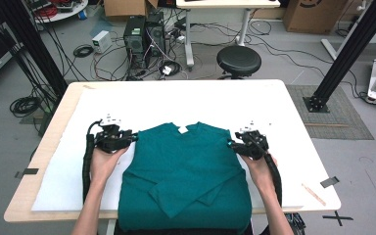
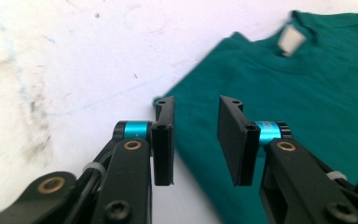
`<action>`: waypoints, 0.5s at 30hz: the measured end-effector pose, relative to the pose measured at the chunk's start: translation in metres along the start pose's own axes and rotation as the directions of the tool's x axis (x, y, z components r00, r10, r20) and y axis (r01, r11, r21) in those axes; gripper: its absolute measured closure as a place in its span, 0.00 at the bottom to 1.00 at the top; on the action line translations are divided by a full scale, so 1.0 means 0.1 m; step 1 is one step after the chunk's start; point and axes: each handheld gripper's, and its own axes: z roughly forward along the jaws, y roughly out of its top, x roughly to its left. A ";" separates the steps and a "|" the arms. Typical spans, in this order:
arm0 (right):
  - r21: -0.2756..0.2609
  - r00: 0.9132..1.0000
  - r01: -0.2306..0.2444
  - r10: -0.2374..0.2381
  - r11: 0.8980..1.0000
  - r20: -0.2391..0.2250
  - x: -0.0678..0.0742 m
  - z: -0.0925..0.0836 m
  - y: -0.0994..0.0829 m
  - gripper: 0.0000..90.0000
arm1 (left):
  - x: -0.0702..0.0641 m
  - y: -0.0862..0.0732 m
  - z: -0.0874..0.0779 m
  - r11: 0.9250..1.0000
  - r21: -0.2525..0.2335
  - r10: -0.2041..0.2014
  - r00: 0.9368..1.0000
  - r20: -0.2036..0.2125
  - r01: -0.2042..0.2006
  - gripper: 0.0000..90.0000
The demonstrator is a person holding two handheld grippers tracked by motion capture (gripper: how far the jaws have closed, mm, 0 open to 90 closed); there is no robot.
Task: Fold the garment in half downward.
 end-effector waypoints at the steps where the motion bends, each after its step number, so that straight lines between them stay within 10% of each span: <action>1: 0.006 1.000 -0.011 0.011 1.000 -0.006 -0.04 0.06 0.05 0.65 | 0.03 0.01 0.09 0.999 0.028 -0.016 1.000 -0.001 0.016 0.73; 6: 0.067 1.000 -0.004 0.004 0.998 0.001 -0.13 0.34 0.18 0.68 | 0.11 0.01 0.41 0.996 0.082 -0.037 0.999 -0.014 0.038 0.73; 15: 0.145 0.999 0.025 -0.029 0.989 0.026 -0.21 0.50 0.15 0.96 | 0.15 -0.03 0.43 0.997 0.067 -0.027 0.998 -0.050 0.030 0.97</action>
